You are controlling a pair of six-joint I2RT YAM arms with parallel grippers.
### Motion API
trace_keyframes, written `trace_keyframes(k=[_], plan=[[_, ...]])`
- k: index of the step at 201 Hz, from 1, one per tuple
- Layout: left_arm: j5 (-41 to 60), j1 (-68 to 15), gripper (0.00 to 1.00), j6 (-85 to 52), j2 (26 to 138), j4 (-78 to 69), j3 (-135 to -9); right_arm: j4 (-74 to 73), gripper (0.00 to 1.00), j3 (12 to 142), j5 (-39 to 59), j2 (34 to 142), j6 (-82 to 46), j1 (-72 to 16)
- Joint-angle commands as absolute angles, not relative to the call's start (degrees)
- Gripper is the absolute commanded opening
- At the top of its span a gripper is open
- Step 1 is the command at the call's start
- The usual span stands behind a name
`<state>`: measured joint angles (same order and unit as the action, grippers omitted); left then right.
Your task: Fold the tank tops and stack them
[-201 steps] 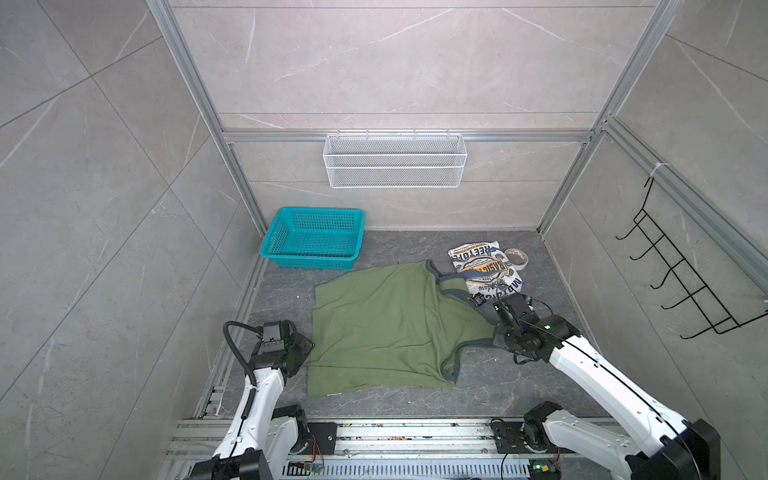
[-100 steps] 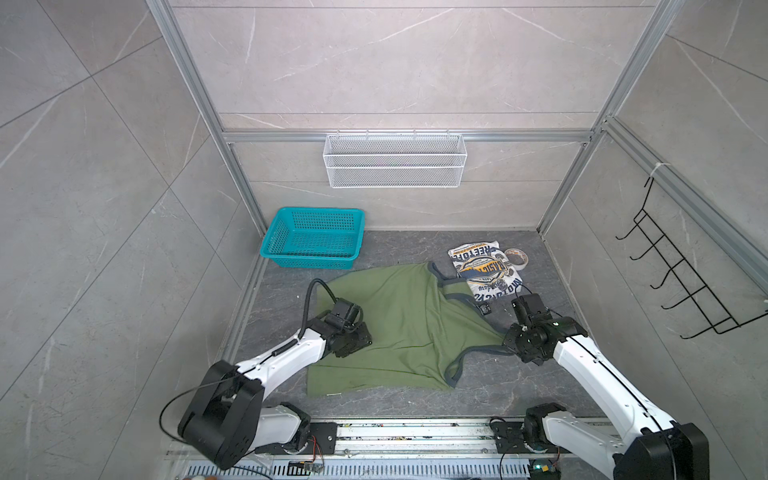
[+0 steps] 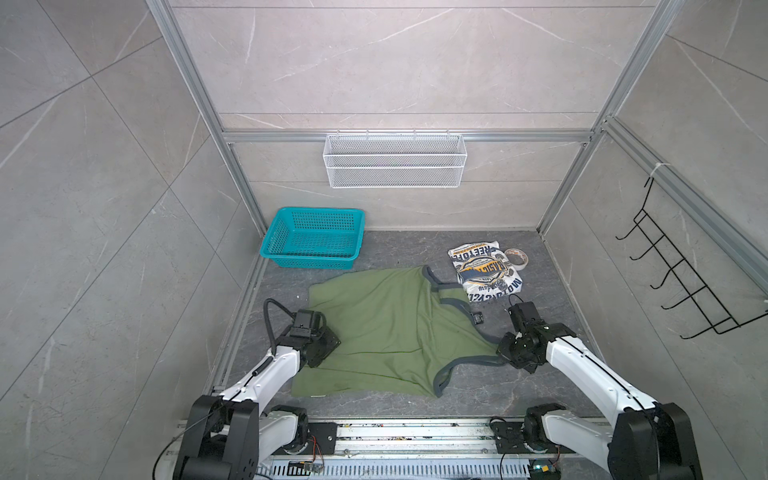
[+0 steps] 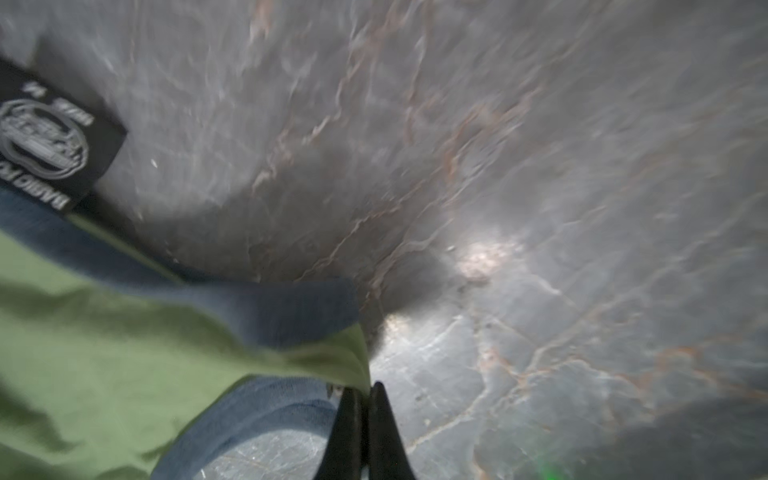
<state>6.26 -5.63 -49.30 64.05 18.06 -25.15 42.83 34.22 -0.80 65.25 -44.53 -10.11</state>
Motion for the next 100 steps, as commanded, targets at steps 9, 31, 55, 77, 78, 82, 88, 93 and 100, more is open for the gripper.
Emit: trace_keyframes(k=[9,31,55,77,78,82,88,93,100], plan=[[7.83,3.69,0.60,-44.62,60.62,26.19,-22.62,38.19,0.00,33.22,1.08,67.53,-49.53,-17.60],[6.72,8.83,0.61,-44.46,58.70,27.88,-24.05,36.24,0.00,33.11,1.19,70.00,-53.97,-24.11],[7.72,18.91,0.61,-44.21,57.17,25.97,-24.42,35.52,0.00,31.79,1.12,70.09,-56.16,-27.07],[10.08,22.41,0.61,-42.65,56.51,26.19,-27.66,40.57,0.00,31.79,-2.29,67.47,-55.96,-27.25],[10.36,22.41,0.61,-42.60,56.42,26.10,-27.76,41.03,0.00,31.80,-2.55,67.31,-55.98,-27.25],[11.80,21.95,0.61,-42.39,56.06,25.43,-28.21,42.42,0.00,32.06,-3.85,66.53,-55.99,-27.33],[13.24,20.73,0.61,-42.36,55.66,24.85,-29.10,44.53,0.00,32.52,-6.25,65.40,-55.95,-27.25],[13.36,19.00,0.61,-42.27,55.55,25.46,-30.31,46.03,0.00,33.02,-8.02,64.38,-55.90,-27.17],[12.75,15.05,0.61,-42.04,55.75,26.36,-32.32,47.25,0.00,33.42,-9.71,63.18,-55.71,-27.09]])
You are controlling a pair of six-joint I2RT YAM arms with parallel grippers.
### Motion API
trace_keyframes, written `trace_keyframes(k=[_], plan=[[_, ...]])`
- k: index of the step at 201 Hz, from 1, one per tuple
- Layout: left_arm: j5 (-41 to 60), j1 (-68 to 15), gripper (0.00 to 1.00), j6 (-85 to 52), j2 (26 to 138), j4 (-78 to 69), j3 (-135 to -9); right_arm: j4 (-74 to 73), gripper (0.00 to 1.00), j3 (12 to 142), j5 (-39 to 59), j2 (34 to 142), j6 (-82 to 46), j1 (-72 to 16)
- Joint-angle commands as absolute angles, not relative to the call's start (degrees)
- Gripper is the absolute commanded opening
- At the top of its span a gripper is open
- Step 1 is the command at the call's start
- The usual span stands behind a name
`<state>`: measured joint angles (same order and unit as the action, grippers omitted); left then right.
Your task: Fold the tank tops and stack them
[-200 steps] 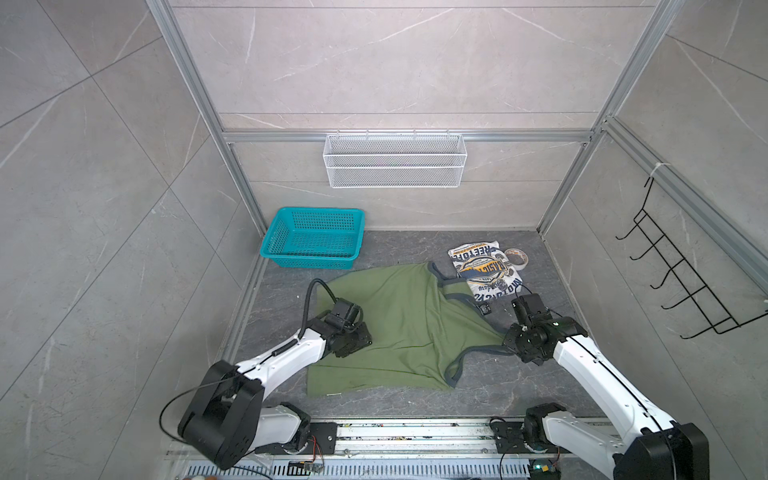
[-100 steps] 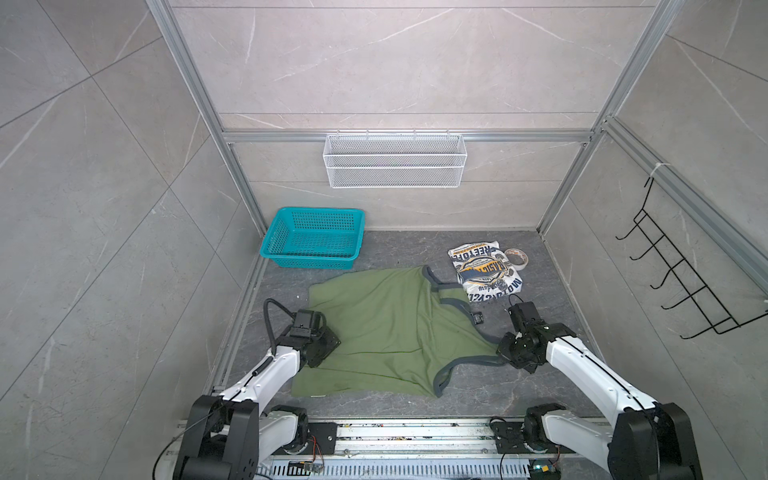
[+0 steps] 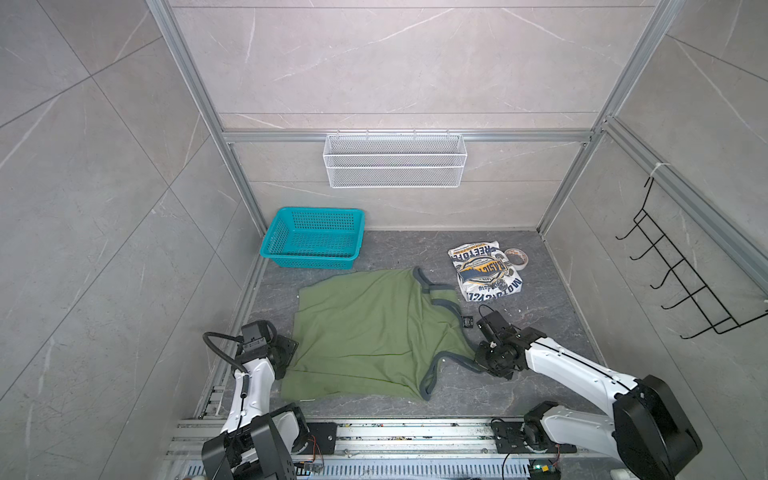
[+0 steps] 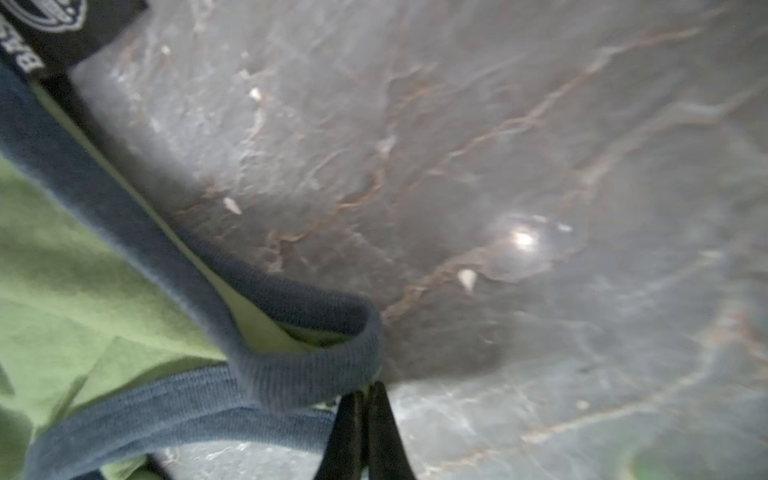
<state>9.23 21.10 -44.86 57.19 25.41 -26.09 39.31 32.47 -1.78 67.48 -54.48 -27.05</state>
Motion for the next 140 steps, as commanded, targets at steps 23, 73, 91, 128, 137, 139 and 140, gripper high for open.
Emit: trace_keyframes(k=[23,73,91,128,137,139,140], plan=[[7.17,-3.27,0.61,-44.70,58.07,28.65,-37.55,47.32,0.00,34.50,-10.36,60.58,-54.89,-26.96],[0.34,-33.50,0.67,-54.59,73.48,21.33,-43.98,47.11,0.00,37.33,-11.21,62.70,-53.57,-26.86],[0.36,-39.07,0.68,-55.43,81.84,19.66,-48.31,46.62,0.00,37.43,-11.51,63.09,-53.53,-26.82],[-0.16,-41.97,0.69,-56.07,90.77,18.66,-50.58,46.28,0.00,37.03,-10.47,63.78,-54.15,-26.74],[-1.32,-41.95,0.69,-55.92,91.27,19.87,-50.46,46.40,0.00,36.76,-10.52,64.13,-54.15,-26.73],[-1.76,-41.95,0.69,-55.84,91.37,20.28,-50.47,46.36,0.00,36.70,-10.47,64.22,-54.10,-26.72],[-2.07,-41.94,0.69,-55.82,91.39,20.47,-50.42,46.38,0.00,36.68,-10.51,64.28,-54.12,-26.72]])
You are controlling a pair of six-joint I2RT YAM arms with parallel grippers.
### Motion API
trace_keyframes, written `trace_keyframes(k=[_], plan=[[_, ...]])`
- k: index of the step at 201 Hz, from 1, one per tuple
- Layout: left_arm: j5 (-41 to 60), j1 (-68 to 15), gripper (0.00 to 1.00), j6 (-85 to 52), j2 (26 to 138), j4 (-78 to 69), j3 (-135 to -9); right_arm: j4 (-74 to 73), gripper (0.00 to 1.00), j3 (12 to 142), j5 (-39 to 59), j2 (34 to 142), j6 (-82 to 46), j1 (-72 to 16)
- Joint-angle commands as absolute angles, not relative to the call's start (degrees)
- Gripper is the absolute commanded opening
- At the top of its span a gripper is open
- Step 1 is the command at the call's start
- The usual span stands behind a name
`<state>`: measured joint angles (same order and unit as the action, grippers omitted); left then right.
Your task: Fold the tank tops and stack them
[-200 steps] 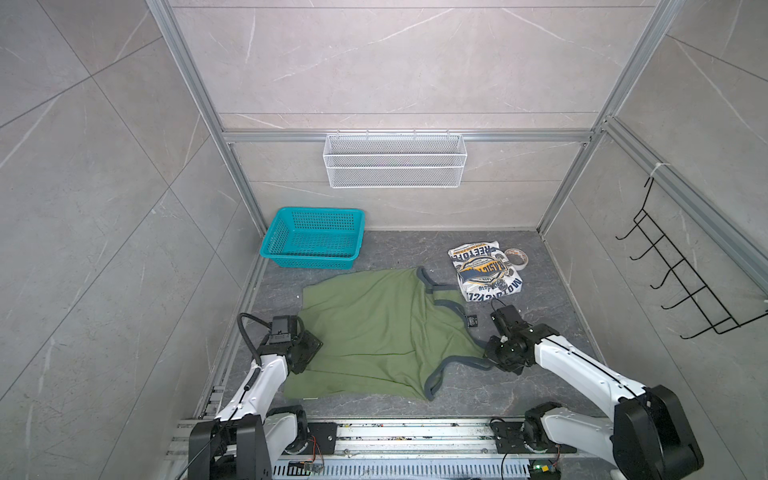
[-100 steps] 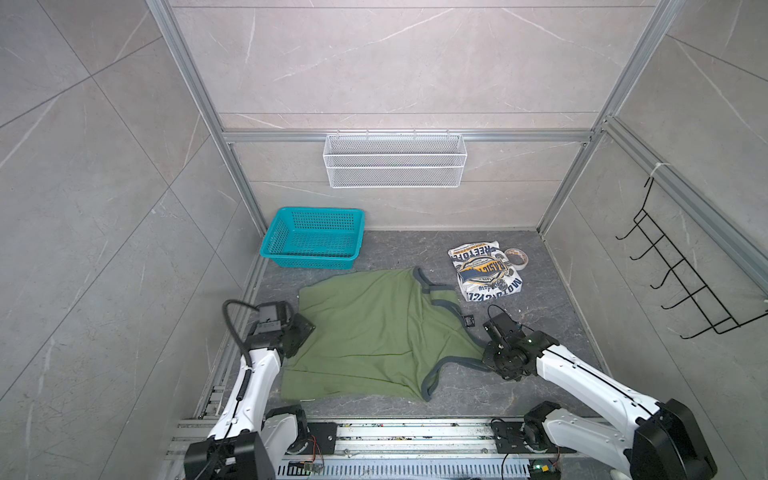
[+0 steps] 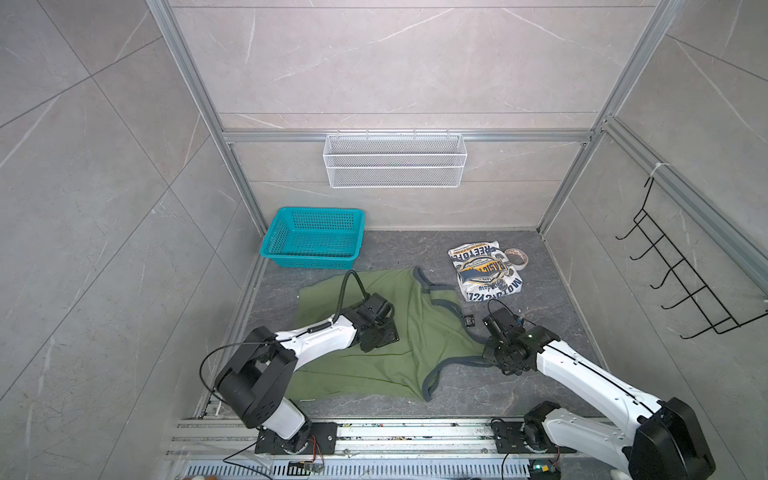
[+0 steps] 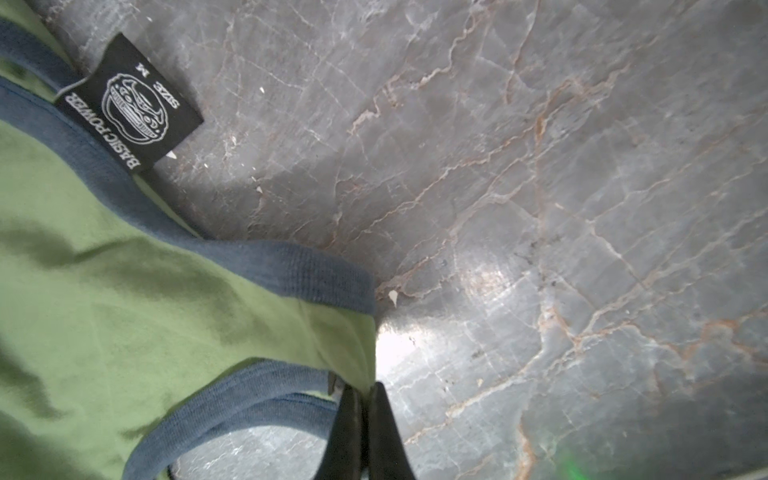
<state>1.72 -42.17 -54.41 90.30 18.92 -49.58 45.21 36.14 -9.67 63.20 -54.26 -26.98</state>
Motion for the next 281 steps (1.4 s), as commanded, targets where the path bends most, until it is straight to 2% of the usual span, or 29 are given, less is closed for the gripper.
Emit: trace_keyframes(k=[1,23,77,109,123,147,162,174,184,192,200,235,281], plan=[[-2.31,-41.97,0.69,-55.82,91.40,20.74,-50.43,46.35,0.00,36.66,-10.53,64.31,-54.09,-26.72],[-7.55,-40.89,0.69,-55.14,91.08,24.50,-48.29,47.55,0.00,37.04,-11.51,65.74,-52.12,-26.91],[-7.45,-30.84,0.69,-52.62,86.02,23.84,-36.32,45.17,0.01,35.64,-7.81,68.33,-52.80,-29.78],[-6.46,-21.49,0.70,-48.23,79.47,25.53,-31.66,41.59,0.02,33.98,-5.56,70.40,-57.29,-35.71],[-1.76,-16.10,0.70,-48.00,76.11,22.55,-28.69,39.14,0.02,33.02,-4.10,71.46,-60.28,-38.71],[-2.45,-11.02,0.70,-49.18,71.48,23.73,-27.69,36.96,0.04,32.26,-3.35,73.72,-64.46,-43.76],[-2.52,-9.92,0.70,-49.42,68.99,23.00,-27.40,39.70,0.13,32.96,-4.84,74.16,-64.52,-44.03],[-1.76,-9.86,0.70,-48.69,68.23,23.06,-28.04,45.80,0.38,35.43,-10.12,72.46,-63.53,-44.03],[-1.56,-9.96,0.70,-47.80,68.40,23.80,-28.84,51.77,0.54,38.83,-15.38,70.56,-62.23,-44.03],[-1.61,-10.00,0.70,-47.09,68.55,24.23,-29.28,56.12,0.64,41.93,-19.94,69.36,-61.33,-44.10],[-1.33,-10.07,0.70,-46.81,68.61,24.21,-29.15,58.71,0.69,45.07,-22.86,68.63,-59.56,-44.07],[-0.62,-10.02,0.70,-46.84,67.51,22.66,-27.58,56.24,0.69,57.62,-23.98,75.02,-51.22,-45.95],[-0.88,-10.02,0.71,-48.26,66.45,20.91,-26.33,48.75,0.66,73.52,-18.53,94.59,-45.56,-48.50]])
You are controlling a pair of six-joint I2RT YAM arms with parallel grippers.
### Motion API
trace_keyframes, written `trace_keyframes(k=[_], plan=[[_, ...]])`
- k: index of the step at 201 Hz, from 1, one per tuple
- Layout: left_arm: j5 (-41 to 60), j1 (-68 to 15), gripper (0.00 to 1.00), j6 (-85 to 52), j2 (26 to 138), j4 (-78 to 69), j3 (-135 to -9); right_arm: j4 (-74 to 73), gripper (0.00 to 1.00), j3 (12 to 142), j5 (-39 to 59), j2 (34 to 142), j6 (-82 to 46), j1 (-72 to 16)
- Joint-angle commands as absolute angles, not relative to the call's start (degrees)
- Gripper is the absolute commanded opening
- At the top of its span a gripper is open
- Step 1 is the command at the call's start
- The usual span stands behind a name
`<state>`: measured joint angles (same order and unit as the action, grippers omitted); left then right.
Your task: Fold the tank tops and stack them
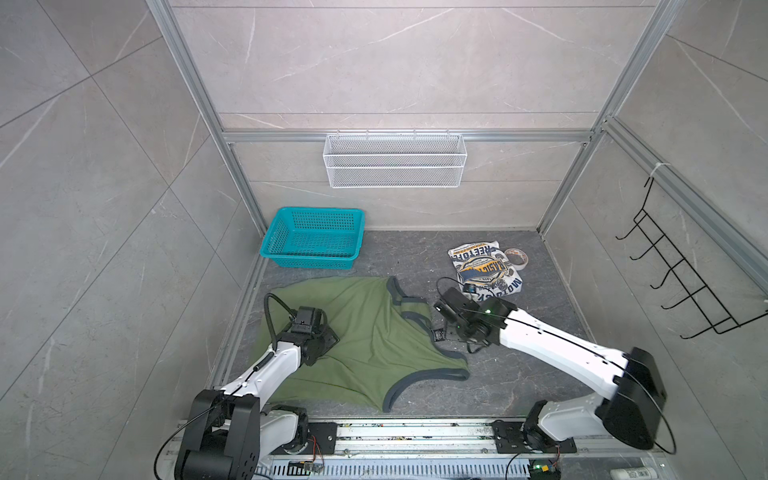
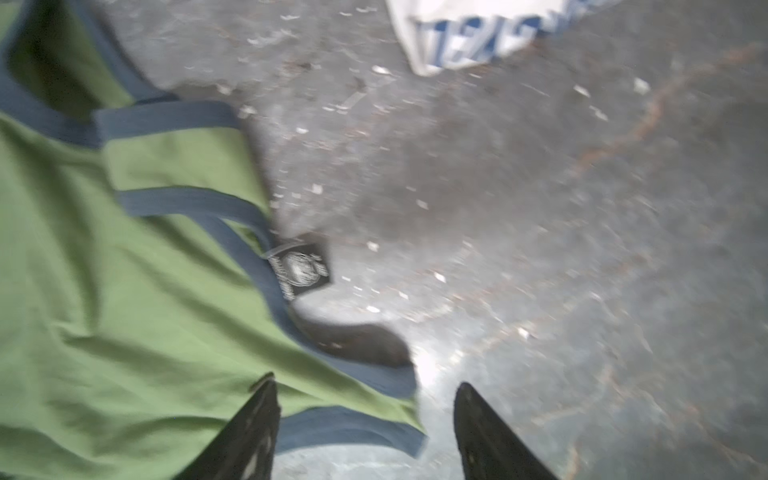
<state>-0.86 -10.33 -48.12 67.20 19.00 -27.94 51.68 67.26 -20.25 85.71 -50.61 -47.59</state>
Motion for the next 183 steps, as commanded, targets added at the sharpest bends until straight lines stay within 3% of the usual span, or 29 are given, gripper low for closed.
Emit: trace_keyframes(k=[1,31,74,122,154,183], plan=[[-0.84,-10.02,0.71,-48.30,66.45,20.91,-26.30,48.77,0.66,73.90,-18.49,95.19,-45.50,-48.51],[-0.62,-9.92,0.71,-48.50,66.68,20.00,-25.60,49.78,0.71,85.48,-19.26,107.94,-43.59,-48.66],[0.20,-9.87,0.71,-48.79,66.93,18.47,-24.01,57.12,0.88,101.52,-23.58,123.39,-42.52,-48.78],[-0.01,-9.88,0.71,-48.96,66.35,18.53,-23.59,64.47,0.91,112.37,-29.39,133.75,-44.30,-48.05],[-0.68,-9.80,0.71,-49.27,65.69,18.93,-23.32,67.10,0.86,111.05,-34.88,132.84,-44.90,-45.45],[-1.11,-9.78,0.71,-49.66,65.36,19.10,-23.26,64.96,0.80,102.07,-39.32,124.48,-44.30,-41.89]])
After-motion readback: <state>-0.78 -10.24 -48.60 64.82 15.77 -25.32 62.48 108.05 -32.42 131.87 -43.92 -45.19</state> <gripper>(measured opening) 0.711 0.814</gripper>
